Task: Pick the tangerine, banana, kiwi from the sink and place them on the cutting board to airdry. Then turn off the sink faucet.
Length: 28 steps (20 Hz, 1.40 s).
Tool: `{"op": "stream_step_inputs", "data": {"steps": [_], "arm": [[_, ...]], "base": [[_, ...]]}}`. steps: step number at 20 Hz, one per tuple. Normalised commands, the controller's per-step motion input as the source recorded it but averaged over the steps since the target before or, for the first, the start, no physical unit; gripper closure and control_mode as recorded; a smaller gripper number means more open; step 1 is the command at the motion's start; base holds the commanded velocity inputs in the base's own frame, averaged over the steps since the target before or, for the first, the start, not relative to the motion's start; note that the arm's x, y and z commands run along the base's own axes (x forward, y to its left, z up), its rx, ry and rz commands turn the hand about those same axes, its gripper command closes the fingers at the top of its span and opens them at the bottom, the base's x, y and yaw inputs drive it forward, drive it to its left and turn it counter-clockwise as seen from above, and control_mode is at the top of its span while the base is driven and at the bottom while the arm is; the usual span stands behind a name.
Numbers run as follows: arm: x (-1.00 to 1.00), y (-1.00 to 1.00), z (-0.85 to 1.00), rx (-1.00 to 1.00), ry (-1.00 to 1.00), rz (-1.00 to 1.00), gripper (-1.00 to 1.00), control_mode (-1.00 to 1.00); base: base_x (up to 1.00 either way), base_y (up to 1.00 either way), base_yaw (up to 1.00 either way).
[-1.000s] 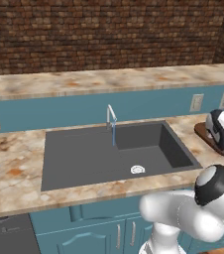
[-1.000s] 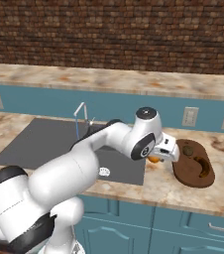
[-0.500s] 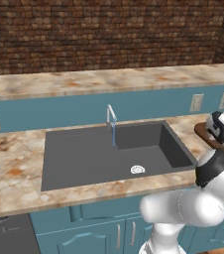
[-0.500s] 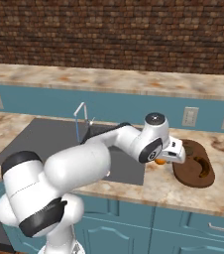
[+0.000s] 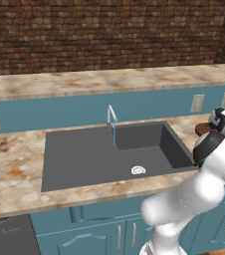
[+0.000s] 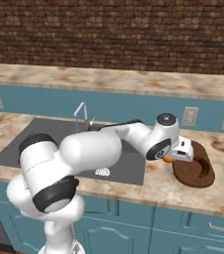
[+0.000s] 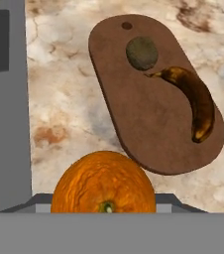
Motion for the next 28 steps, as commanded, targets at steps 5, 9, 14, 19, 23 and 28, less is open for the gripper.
{"op": "stream_step_inputs", "data": {"steps": [5,9,14,19,23,28], "arm": [[0.35,-0.31,-0.16,0.06,0.00,0.05,1.00,-1.00],[0.33,-0.35,-0.20,0.05,0.01,0.03,1.00,-1.00],[0.17,-0.29,-0.01,0.05,0.10,0.01,1.00,-1.00],[0.07,-0.33,0.03,0.02,0.03,0.03,1.00,-1.00],[0.06,-0.24,-0.01,0.00,0.01,0.04,1.00,-1.00],[0.11,-0.06,-0.10,0.01,0.00,0.03,1.00,-1.00]], "base": [[0.00,0.00,0.00],[0.00,0.00,0.00],[0.00,0.00,0.00],[0.00,0.00,0.00],[0.00,0.00,0.00],[0.00,0.00,0.00]]}}
